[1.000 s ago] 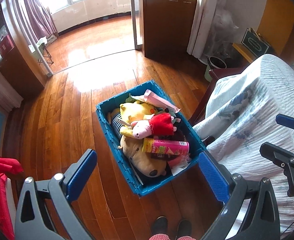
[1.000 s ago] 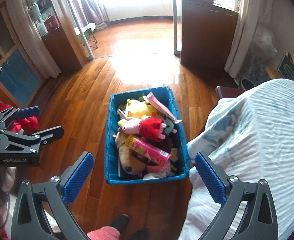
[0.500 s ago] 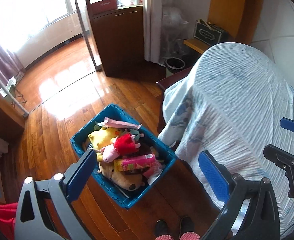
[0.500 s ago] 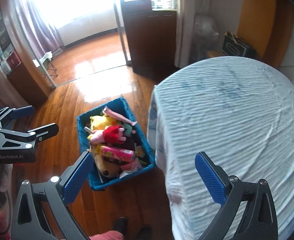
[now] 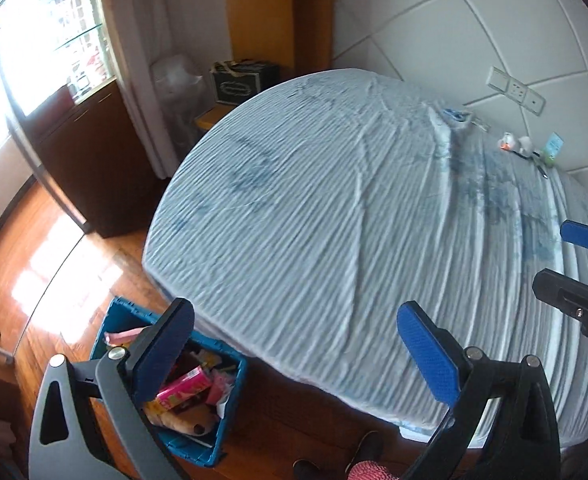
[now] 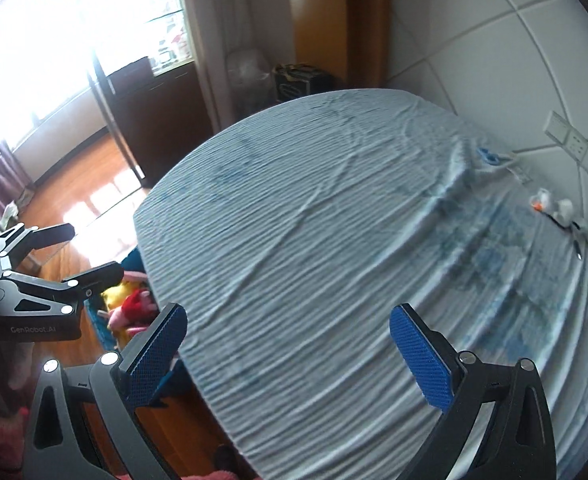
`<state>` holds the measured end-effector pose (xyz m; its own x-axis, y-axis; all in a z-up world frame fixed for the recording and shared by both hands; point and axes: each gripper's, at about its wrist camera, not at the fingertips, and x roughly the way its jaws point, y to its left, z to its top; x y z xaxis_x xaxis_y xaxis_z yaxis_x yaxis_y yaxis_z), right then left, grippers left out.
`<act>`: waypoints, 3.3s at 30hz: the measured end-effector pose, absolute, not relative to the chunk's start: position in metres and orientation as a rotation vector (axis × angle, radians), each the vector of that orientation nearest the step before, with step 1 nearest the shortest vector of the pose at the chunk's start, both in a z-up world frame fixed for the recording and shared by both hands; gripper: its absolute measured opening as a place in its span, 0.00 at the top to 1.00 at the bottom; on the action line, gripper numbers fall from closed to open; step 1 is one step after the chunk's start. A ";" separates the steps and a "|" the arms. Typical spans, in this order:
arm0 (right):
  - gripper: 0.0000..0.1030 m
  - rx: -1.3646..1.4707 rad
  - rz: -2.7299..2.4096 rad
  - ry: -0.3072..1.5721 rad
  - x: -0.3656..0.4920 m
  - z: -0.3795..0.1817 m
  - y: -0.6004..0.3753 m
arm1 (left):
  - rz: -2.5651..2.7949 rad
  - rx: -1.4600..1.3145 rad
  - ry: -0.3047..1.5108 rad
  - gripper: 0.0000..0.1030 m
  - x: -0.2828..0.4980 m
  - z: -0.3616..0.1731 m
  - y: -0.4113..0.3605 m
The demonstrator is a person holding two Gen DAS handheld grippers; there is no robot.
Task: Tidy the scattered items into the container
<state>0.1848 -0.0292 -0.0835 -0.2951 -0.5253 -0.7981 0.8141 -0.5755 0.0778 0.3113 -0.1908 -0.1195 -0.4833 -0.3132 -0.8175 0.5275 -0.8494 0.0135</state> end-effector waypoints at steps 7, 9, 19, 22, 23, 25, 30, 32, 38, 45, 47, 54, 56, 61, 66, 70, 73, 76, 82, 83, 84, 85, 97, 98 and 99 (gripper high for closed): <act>0.00 1.068 -2.098 0.354 0.117 -0.067 0.056 | -2.438 1.267 0.278 0.00 0.219 -0.110 -0.124; 0.00 1.096 -2.133 0.334 0.100 -0.066 0.076 | -2.475 1.283 0.252 0.00 0.196 -0.107 -0.108; 0.00 1.172 -2.299 0.272 0.029 -0.055 0.143 | -2.668 1.352 0.078 0.00 0.078 -0.089 -0.054; 0.00 1.192 -2.343 0.226 0.004 -0.049 0.153 | -2.715 1.377 0.026 0.00 0.040 -0.084 -0.053; 0.00 1.195 -2.361 0.219 -0.003 -0.046 0.155 | -2.730 1.388 0.009 0.00 0.027 -0.083 -0.052; 0.00 1.202 -2.397 0.207 -0.018 -0.042 0.160 | -2.758 1.406 -0.033 0.00 0.002 -0.083 -0.051; 0.00 1.234 -2.462 0.228 -0.058 -0.042 0.166 | -2.794 1.451 -0.088 0.00 -0.054 -0.091 -0.044; 0.00 1.259 -2.464 0.251 -0.076 -0.048 0.167 | -2.802 1.480 -0.072 0.00 -0.073 -0.098 -0.040; 0.00 1.319 -2.445 0.260 -0.130 -0.075 0.169 | -2.771 1.553 -0.073 0.00 -0.120 -0.125 -0.030; 0.00 1.374 -2.414 0.281 -0.188 -0.109 0.172 | -2.740 1.555 -0.046 0.00 -0.179 -0.144 -0.032; 0.00 1.395 -2.426 0.261 -0.208 -0.115 0.176 | -2.739 1.554 -0.043 0.00 -0.198 -0.150 -0.032; 0.00 1.395 -2.445 0.166 -0.281 -0.130 0.186 | -2.743 1.557 -0.033 0.00 -0.265 -0.179 -0.029; 0.01 1.392 -2.445 0.160 -0.298 -0.138 0.185 | -2.750 1.556 -0.033 0.00 -0.283 -0.188 -0.026; 0.11 1.392 -2.438 0.113 -0.337 -0.164 0.186 | -2.781 1.555 0.006 0.01 -0.321 -0.207 -0.019; 0.11 1.369 -2.459 0.051 -0.371 -0.177 0.187 | -2.793 1.587 0.007 0.01 -0.344 -0.227 -0.007; 0.11 1.367 -2.454 0.066 -0.388 -0.188 0.180 | -2.805 1.592 0.009 0.01 -0.355 -0.238 -0.002; 0.11 1.361 -2.434 0.058 -0.398 -0.196 0.173 | -2.820 1.587 0.007 0.01 -0.361 -0.244 0.001; 0.13 1.388 -2.422 0.046 -0.407 -0.210 0.167 | -2.828 1.594 -0.017 0.01 -0.364 -0.252 0.006; 0.43 1.404 -2.360 -0.017 -0.412 -0.219 0.161 | -2.872 1.639 0.016 0.35 -0.365 -0.258 0.013; 0.43 1.413 -2.347 -0.032 -0.412 -0.221 0.161 | -2.875 1.636 -0.019 0.36 -0.364 -0.259 0.017; 0.42 1.423 -2.334 -0.047 -0.413 -0.223 0.162 | -2.873 1.638 -0.042 0.36 -0.363 -0.260 0.019; 0.41 1.423 -2.328 -0.065 -0.414 -0.225 0.163 | -2.870 1.642 -0.058 0.36 -0.363 -0.262 0.021; 0.26 1.395 -2.333 -0.069 -0.419 -0.226 0.163 | -2.906 1.621 -0.014 0.51 -0.361 -0.261 0.016; 0.26 1.405 -2.314 -0.074 -0.422 -0.229 0.161 | -2.912 1.619 -0.017 0.51 -0.361 -0.261 0.016; 0.30 1.417 -2.293 -0.079 -0.424 -0.233 0.159 | -2.918 1.617 -0.021 0.51 -0.361 -0.262 0.015</act>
<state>-0.4240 0.1586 -0.2333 -0.3772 -0.3950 -0.8377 0.3366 -0.9011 0.2733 -0.3608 0.0152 -0.2616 -0.5157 0.1634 -0.8410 -0.1754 -0.9810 -0.0830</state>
